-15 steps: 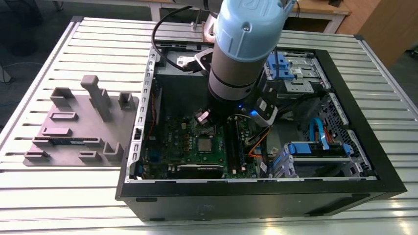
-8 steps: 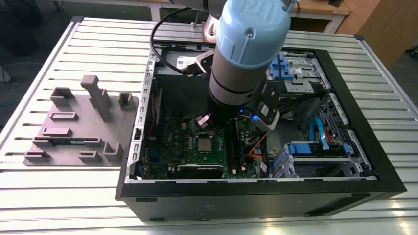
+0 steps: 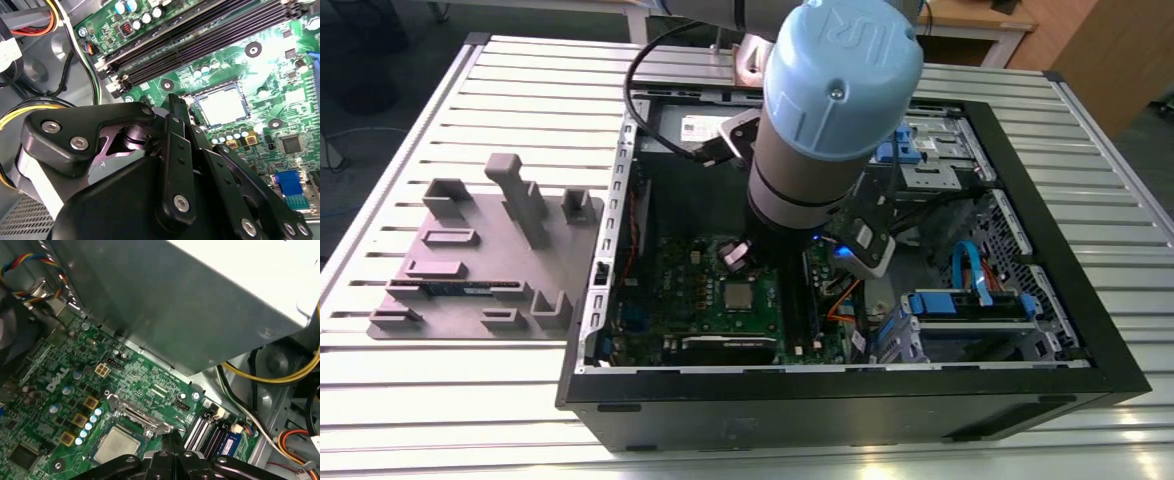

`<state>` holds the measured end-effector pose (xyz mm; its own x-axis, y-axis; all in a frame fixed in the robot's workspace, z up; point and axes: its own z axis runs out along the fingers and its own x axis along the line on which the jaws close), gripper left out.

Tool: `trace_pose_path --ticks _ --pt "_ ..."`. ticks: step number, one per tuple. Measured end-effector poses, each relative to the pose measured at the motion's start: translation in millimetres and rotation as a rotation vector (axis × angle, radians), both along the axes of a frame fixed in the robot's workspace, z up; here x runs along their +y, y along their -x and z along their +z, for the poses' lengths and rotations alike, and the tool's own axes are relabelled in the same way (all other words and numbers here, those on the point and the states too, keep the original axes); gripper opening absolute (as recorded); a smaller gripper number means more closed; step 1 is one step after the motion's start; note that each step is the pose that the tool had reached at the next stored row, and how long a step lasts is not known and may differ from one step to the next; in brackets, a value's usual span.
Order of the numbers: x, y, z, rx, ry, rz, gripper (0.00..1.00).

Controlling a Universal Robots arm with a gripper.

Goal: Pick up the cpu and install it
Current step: 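Close the cpu cover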

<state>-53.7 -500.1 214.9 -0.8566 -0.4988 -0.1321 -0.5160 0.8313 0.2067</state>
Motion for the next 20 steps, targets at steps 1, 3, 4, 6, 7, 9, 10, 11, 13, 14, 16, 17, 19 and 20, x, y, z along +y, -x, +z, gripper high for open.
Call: trace_pose_path --ticks 1,3,4,6,7,9,10,11,13,14,16,17,19,20 --pt "-1.8 -0.1 0.1 0.0 -0.0021 0.0 0.11" --pt "-4.9 -0.2 0.3 0.0001 -0.0049 0.0 0.11" --pt "-6.4 -0.3 0.4 0.0 -0.0058 0.0 0.11" --pt "-9.5 -0.6 0.5 0.0001 -0.0075 0.0 0.11" --pt "-11.1 -0.8 0.6 0.0001 -0.0084 0.0 0.11" --pt "-14.3 -1.1 0.6 0.0001 -0.0102 0.0 0.11" --pt "-16.0 -1.3 0.6 0.0001 -0.0111 0.0 0.11" --pt "-17.6 -1.6 0.6 0.0001 -0.0121 0.0 0.11" --pt "-20.6 -2.1 0.6 0.0001 -0.014 0.0 0.11" --pt "-22.2 -2.3 0.6 0.0001 -0.015 0.0 0.11" --pt "-24.9 -3.0 0.7 0.0002 -0.0164 0.0 0.11" --pt "-25.5 -3.5 0.7 0.0002 -0.0169 0.0 0.11" --pt "-25.7 -4.8 0.6 0.0002 -0.017 0.0 0.11" --pt "-25.8 -5.4 0.7 0.0002 -0.017 0.0 0.11"
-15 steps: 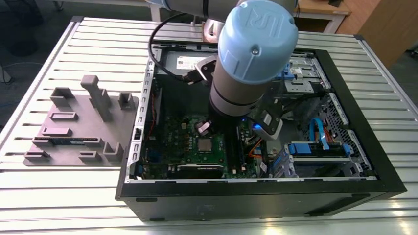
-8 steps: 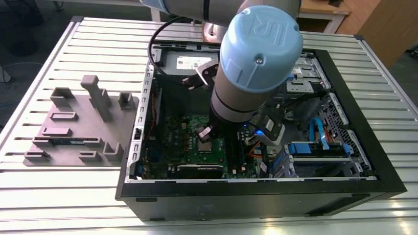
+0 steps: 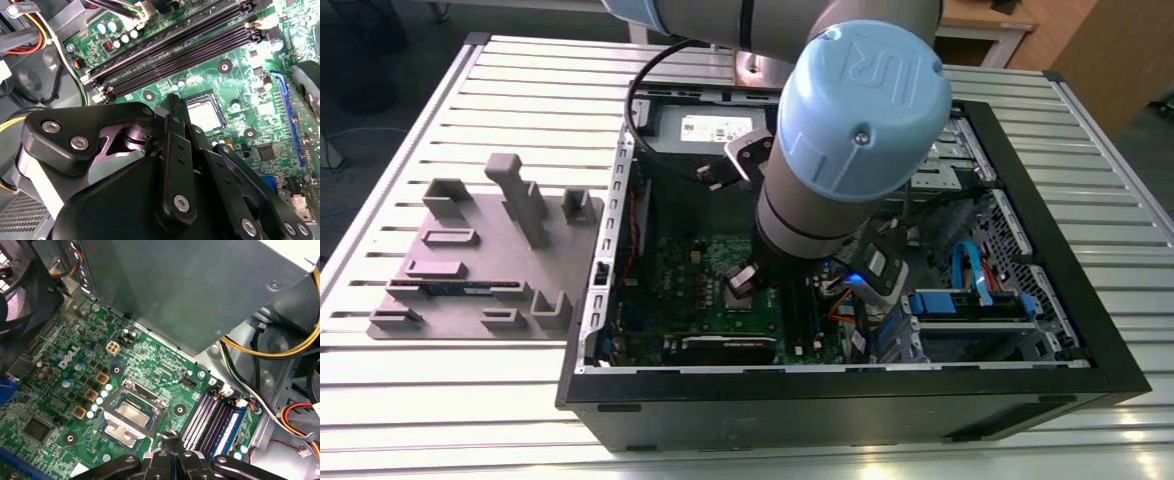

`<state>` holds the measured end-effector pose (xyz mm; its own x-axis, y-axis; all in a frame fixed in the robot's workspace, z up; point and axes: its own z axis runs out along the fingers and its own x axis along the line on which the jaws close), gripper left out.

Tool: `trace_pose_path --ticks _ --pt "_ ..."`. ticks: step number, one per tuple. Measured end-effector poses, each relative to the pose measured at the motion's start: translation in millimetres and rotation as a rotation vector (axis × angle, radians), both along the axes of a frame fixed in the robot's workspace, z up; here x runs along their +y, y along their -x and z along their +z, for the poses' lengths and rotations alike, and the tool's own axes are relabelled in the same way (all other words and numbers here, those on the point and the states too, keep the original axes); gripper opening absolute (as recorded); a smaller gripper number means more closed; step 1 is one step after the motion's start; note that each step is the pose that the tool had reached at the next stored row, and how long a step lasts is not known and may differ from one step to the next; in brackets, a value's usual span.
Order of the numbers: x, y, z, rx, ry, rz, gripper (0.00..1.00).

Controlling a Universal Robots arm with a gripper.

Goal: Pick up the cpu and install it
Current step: 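Close the cpu cover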

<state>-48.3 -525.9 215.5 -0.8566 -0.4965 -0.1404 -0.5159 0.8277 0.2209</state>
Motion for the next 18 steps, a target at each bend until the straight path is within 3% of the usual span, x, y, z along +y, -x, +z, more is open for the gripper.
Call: trace_pose_path --ticks 10,18 --pt "1.9 -0.5 0.0 -0.0001 0.0 0.0 0.11" --pt "1.9 -0.7 4.6 0.0002 0.0001 0.0 0.11"
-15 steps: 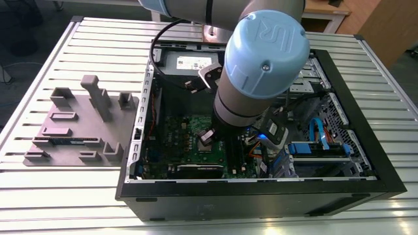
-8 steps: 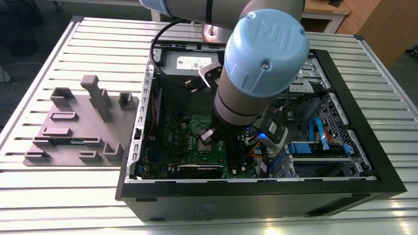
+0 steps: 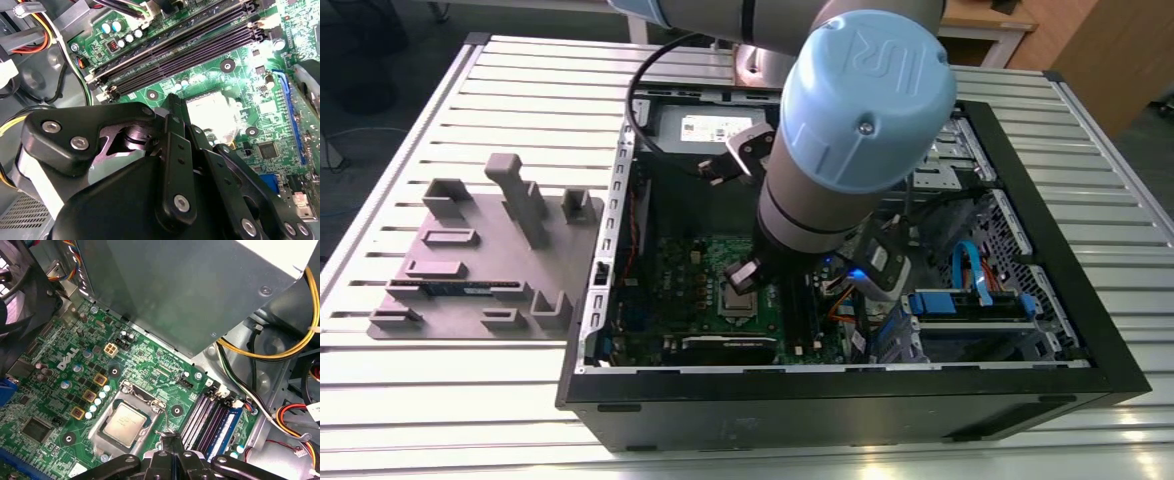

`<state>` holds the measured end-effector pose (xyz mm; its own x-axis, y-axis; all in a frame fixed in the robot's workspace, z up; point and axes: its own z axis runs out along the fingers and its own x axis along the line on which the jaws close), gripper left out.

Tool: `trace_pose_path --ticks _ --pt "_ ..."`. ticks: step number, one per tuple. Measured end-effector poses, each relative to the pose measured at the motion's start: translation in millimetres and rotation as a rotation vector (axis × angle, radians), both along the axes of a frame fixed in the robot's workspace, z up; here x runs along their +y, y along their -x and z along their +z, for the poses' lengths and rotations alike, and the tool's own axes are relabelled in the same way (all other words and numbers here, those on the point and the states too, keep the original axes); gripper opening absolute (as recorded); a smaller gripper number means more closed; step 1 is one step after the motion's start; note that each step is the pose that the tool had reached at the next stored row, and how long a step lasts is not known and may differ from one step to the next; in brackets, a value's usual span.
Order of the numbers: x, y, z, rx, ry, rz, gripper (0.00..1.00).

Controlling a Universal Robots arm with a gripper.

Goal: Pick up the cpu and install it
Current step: 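Close the cpu cover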

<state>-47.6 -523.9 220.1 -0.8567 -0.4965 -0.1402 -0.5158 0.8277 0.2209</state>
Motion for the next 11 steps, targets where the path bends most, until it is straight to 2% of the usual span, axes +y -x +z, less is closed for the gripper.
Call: trace_pose_path --ticks 7,11 --pt "0.6 -0.1 0.8 0.0 0.0 0.0 0.11" --pt "3.0 0.0 0.8 0.0 0.0 0.0 0.11"
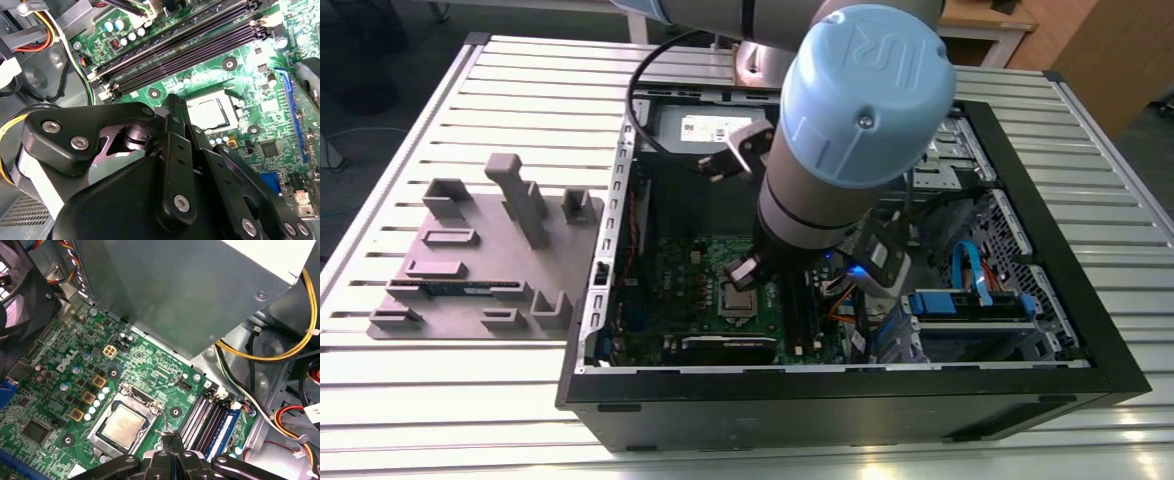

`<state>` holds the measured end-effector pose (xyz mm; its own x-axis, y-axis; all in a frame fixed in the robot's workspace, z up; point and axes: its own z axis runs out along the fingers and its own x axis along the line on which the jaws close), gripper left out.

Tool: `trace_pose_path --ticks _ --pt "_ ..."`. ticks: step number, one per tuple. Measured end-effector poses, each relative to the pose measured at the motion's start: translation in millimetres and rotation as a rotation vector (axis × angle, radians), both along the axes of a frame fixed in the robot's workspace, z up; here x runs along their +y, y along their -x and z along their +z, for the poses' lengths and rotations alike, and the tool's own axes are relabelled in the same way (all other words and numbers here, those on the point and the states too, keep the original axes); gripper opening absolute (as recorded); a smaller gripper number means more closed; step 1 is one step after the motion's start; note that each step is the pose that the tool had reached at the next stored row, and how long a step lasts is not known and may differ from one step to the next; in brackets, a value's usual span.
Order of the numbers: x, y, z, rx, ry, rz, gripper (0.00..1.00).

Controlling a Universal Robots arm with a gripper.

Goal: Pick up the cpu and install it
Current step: 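Close the cpu cover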

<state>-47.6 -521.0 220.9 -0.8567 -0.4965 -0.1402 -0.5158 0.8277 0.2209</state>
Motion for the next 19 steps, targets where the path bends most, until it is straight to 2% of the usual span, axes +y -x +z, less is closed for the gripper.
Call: trace_pose_path --ticks 5,15,19 --pt "6.9 0.0 -0.1 0.0 0.0 0.0 0.11" --pt "27.8 0.0 -0.2 0.0 0.0033 0.0 0.11" --pt "34.0 0.0 -0.2 0.0 0.0052 0.0 0.11"
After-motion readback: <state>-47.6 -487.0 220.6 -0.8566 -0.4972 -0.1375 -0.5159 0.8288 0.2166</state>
